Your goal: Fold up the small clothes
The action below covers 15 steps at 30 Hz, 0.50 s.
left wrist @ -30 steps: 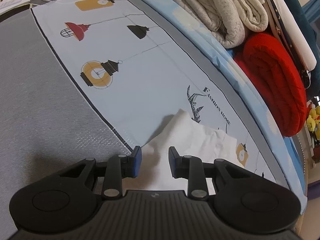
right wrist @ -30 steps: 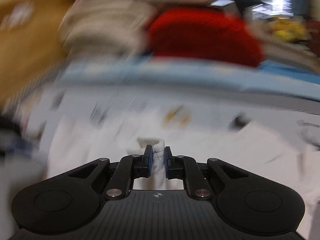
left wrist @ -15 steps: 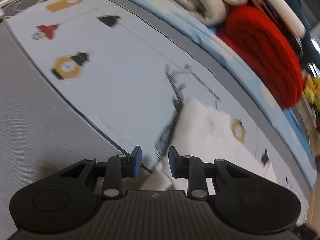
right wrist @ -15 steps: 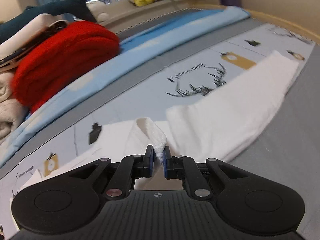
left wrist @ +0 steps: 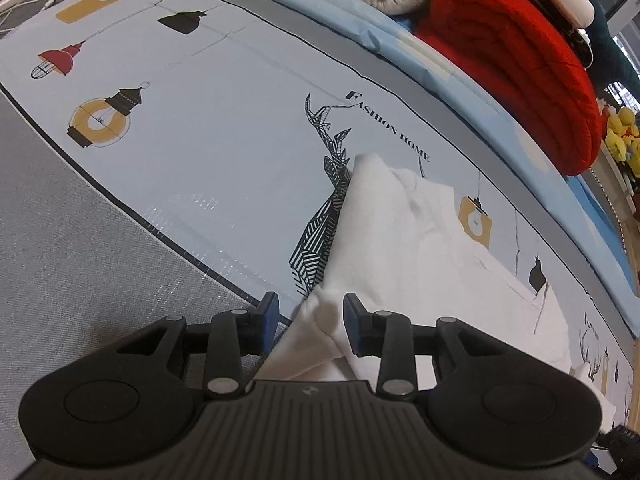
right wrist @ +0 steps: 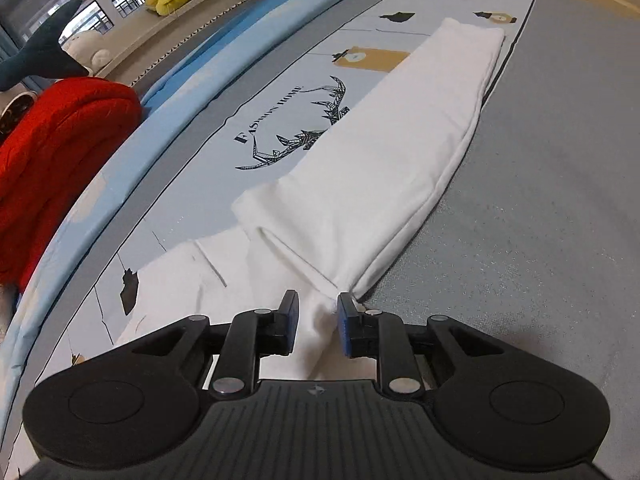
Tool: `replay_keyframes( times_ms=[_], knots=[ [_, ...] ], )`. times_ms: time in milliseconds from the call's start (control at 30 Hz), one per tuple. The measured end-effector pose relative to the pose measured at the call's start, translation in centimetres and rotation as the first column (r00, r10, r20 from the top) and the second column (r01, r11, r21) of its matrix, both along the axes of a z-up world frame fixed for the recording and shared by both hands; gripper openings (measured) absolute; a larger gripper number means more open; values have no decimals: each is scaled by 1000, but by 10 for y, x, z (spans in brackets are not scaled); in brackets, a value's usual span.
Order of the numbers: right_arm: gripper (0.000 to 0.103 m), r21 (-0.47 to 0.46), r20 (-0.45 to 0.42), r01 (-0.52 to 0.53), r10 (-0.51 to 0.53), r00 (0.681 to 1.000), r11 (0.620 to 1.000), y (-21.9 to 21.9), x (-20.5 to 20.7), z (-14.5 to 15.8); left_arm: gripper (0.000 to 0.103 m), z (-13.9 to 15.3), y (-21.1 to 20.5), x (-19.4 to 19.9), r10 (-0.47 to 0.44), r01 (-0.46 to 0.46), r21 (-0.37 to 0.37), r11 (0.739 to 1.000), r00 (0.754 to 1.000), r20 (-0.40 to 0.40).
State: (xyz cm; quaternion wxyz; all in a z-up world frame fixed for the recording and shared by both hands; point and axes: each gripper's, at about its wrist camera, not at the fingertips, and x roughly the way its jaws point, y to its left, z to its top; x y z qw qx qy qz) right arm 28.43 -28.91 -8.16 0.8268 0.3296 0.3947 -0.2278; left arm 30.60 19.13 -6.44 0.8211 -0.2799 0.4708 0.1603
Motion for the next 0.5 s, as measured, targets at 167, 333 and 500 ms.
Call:
replay_keyframes(
  times_ms=[167,333,500],
  knots=[
    [50,62,-15,-47,48,999,997,4,5,-8,39,-9,-1,2,-8,7,-31,999,1000,-25],
    [39,135,-129,-25,43,991,990,6,6,-30,39,-20,3,3,-15,12,-47,999,998,-61],
    [1,151,-30,-50,55,998,987,8,7,-20,39,-20,-2,5,-54,54,6,999,995,-79]
  ],
)
